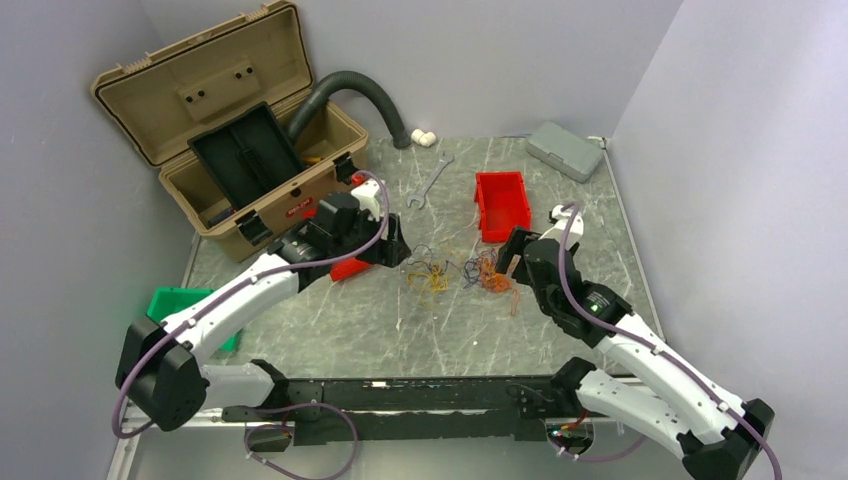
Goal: Untangle the cables
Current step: Untie the cable.
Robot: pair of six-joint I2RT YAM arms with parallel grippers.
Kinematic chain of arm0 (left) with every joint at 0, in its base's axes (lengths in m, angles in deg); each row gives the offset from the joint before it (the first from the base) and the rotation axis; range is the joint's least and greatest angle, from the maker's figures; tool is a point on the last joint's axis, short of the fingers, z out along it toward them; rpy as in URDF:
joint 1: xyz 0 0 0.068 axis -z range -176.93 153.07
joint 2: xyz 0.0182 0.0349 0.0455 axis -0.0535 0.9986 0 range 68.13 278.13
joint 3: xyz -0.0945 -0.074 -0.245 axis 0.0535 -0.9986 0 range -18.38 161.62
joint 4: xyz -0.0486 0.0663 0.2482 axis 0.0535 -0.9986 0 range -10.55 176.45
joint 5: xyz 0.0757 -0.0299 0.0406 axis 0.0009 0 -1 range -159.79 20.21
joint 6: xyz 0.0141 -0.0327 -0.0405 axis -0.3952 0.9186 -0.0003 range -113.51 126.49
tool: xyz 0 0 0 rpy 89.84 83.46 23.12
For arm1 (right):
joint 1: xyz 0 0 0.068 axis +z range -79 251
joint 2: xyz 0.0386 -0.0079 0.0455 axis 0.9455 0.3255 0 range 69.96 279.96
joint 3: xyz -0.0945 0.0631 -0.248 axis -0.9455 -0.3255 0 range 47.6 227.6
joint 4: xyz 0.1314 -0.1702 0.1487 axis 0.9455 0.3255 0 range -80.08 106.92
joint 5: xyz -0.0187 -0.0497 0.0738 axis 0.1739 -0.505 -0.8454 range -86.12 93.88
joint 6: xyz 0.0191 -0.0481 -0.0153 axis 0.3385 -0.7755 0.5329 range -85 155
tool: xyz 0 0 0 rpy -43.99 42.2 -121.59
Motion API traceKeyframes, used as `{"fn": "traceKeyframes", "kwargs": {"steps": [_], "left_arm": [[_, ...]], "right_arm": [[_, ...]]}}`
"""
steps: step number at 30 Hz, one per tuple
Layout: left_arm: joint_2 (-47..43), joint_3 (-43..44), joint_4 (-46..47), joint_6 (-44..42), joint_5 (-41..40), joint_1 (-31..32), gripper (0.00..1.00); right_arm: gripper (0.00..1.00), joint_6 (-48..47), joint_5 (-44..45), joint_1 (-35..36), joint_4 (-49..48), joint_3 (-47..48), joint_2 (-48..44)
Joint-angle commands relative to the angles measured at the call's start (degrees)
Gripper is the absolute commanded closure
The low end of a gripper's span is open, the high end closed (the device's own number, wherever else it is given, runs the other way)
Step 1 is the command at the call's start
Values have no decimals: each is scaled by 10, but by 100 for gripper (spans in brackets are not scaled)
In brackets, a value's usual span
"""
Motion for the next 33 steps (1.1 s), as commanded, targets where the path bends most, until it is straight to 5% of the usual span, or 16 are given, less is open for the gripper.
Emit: {"fn": "traceKeyframes", "kwargs": {"steps": [1,10,26,33], "left_arm": [[32,13,-3,-17,39,22,20],[139,79,-15,-20,45,90,21],[264,103,-43,19,-6,94,31],[324,139,-48,10,-31,89,59]], "right_arm": [[17,7,-17,-14,39,15,38],[25,-5,-232,-218,-10,-61,84],[34,22,-252,-225,-106,-149,181],[32,18,-243,-205,-118,-132,199]]}}
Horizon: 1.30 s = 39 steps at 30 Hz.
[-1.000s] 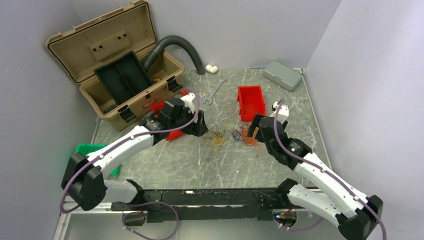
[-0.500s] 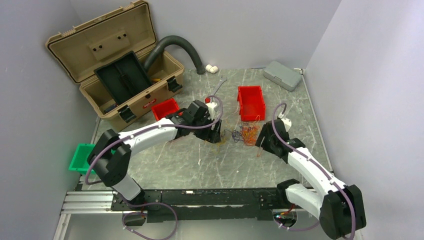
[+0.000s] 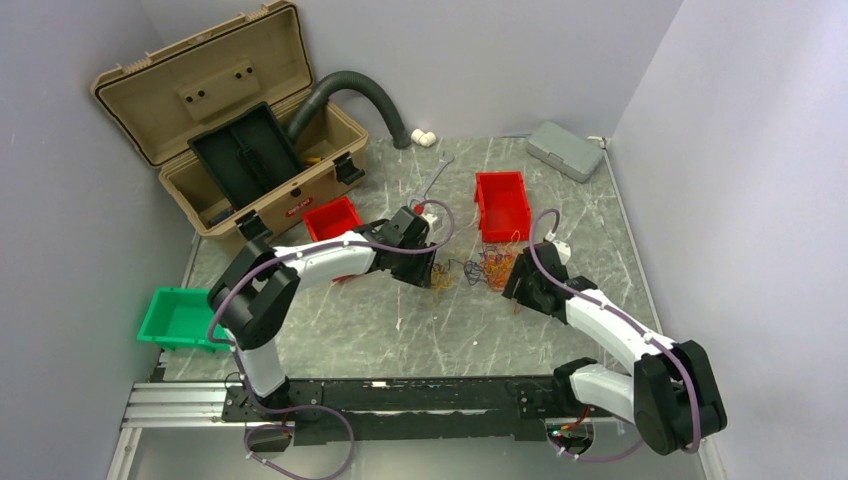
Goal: Untangle the cables
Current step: Untie the cable.
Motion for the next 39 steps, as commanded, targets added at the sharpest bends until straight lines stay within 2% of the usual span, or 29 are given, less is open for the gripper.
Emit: {"fn": "traceKeyframes", "kwargs": {"steps": [1,3,4,7,12,16,23,32,33,34,39], "left_arm": [[30,38,-2,-9,-35,-7,67],[29,44,-5,-19,-43,-12,91],[22,47,-10,-27,-47,-15,100],[-28,40,-25,-50,-57,-14,100],[-131,30,-93,-77,-73,-15,100],[-196,36,-142,-87,-83,-15,100],[-261,102,-197,-99,-81,-25,100],[-276,178,-214,-97,-33,-44,100],[-275,76,-212,-94,-21,-47,100],[-275,167,-209,-90,-11,-47,100],[-287,181,-192,-68,39,-58,100]], "right_arm": [[32,-3,3,13,-25,25,0],[32,-13,1,14,-24,30,-8],[32,-18,-2,15,-24,32,-13],[32,-59,-40,15,-30,41,-32],[32,-157,-212,16,-77,47,-77],[32,-180,-277,30,-110,71,-72],[29,-203,-292,87,-162,141,13],[21,-254,-322,169,-289,173,130],[20,-262,-326,179,-308,170,141],[20,-269,-323,188,-329,166,151],[20,-246,-211,211,-415,156,219]]}}
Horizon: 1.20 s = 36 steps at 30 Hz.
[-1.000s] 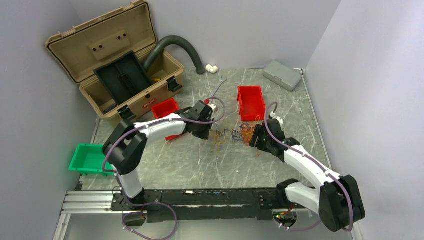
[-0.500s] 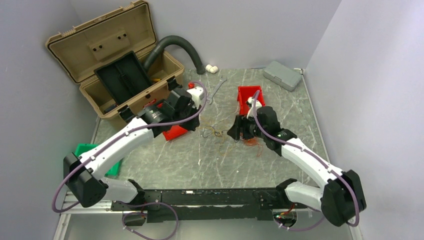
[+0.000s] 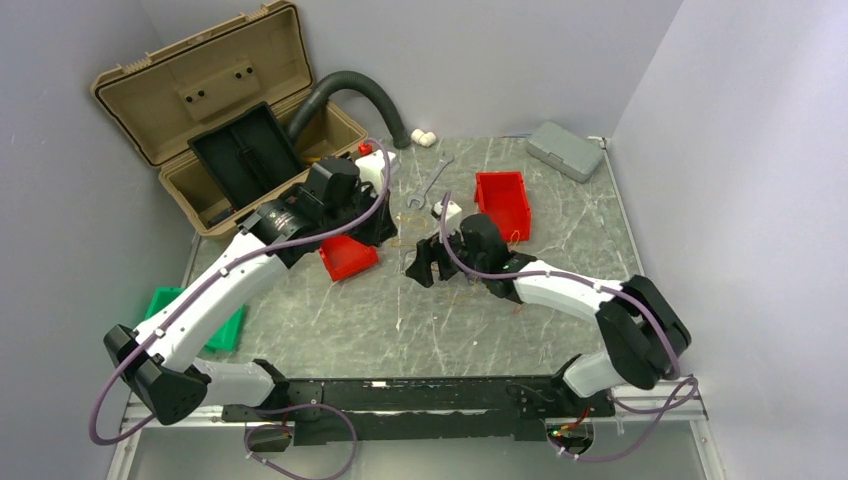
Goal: Untangle the cables
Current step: Untie the cable.
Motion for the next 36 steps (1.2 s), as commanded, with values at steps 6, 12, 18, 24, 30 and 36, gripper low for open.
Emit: {"fn": "traceKeyframes", "kwargs": {"steps": [6,12,18,24,30,36], "left_arm": [[-63,46,9,31,75,-47,100],[-123,61,-23,16,38,-104,100],[-161,44,-55,17,-84,-138,100],[-190,7,-68,62,-212,-178,100],[-200,-32,-96,125,-323,-219,100],[-187,-36,-127,165,-389,-235,100]], "right_arm": [[21,63,224,7,-97,-5,95],[35,120,313,-8,-25,-38,71],[41,201,360,-62,79,-88,9],[42,242,390,-128,164,-107,-47],[40,275,452,-137,234,-88,-87],[32,257,463,-139,260,-72,-111]]}}
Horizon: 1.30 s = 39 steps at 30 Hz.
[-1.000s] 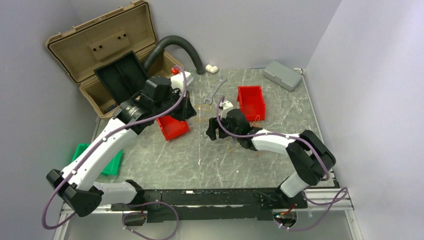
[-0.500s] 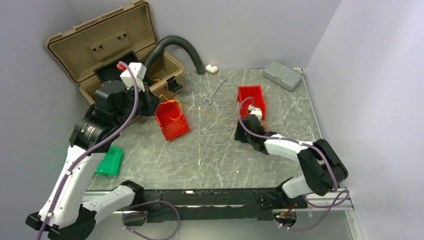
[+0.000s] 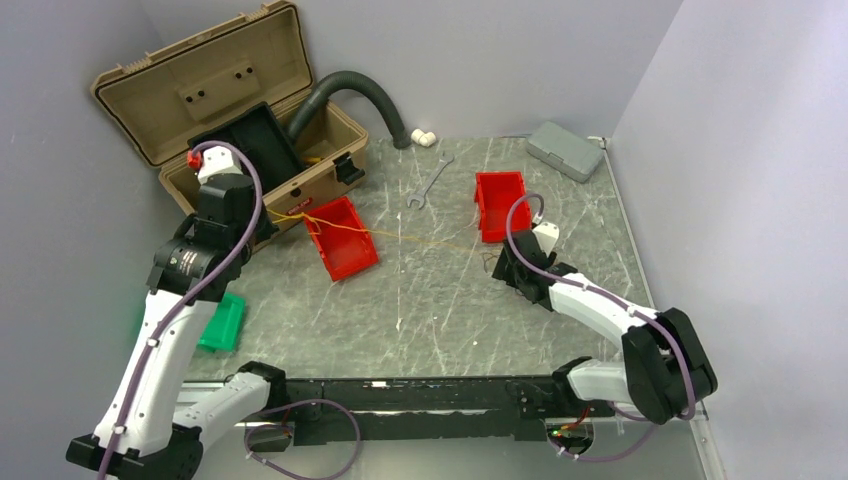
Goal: Untangle the cables
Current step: Untie the cable.
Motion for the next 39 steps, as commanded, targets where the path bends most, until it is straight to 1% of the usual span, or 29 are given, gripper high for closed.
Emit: {"fn": "traceKeyframes", "kwargs": {"steps": [1,2,3,4,6,7,9,11,13,18,23,25,28,31,33,34,37,38,39], "left_arm": [[-1,-3,-2,19,-64,-7,100],[-5,-7,13,1,-28,-7,100],[-12,-17,42,-36,25,-7,100],[-22,-29,77,-74,88,-7,100],[-40,-54,133,-128,220,-7,100],[-47,-66,154,-135,258,-7,100],[-52,-73,175,-137,303,-7,100],[-45,-65,170,-139,318,-7,100],[-32,-51,154,-142,321,-7,100],[-28,-41,147,-147,334,-7,100],[-33,-35,144,-147,332,-7,100],[-31,-27,136,-150,332,-8,100],[-30,-20,129,-151,329,-7,100],[-31,-16,128,-153,328,-7,100],[-29,-13,124,-155,329,-7,100],[-29,-13,124,-156,331,-7,100],[-28,-13,124,-160,331,-7,100],[-26,-12,122,-161,328,-7,100],[-25,-10,120,-162,322,-8,100]], "right_arm": [[26,-9,30,-5,37,27,-31],[22,-27,12,-5,31,28,-37],[19,-56,-21,-4,13,25,-46],[17,-99,-57,-4,-8,19,-57],[16,-148,-135,-4,-54,2,-87],[16,-172,-172,-3,-79,-5,-102],[15,-211,-258,-4,-134,-19,-127],[15,-236,-330,-2,-165,-18,-139],[14,-247,-367,-3,-180,-7,-136],[9,-292,-449,12,-171,51,-73],[9,-369,-433,62,-152,124,-1],[9,-390,-426,71,-135,155,38],[11,-398,-415,77,-126,178,97],[12,-398,-390,81,-135,176,136],[16,-398,-385,83,-143,173,150],[19,-398,-387,84,-149,170,155],[29,-394,-424,85,-155,165,163],[35,-392,-433,85,-156,164,164],[45,-385,-432,85,-157,162,164]]}}
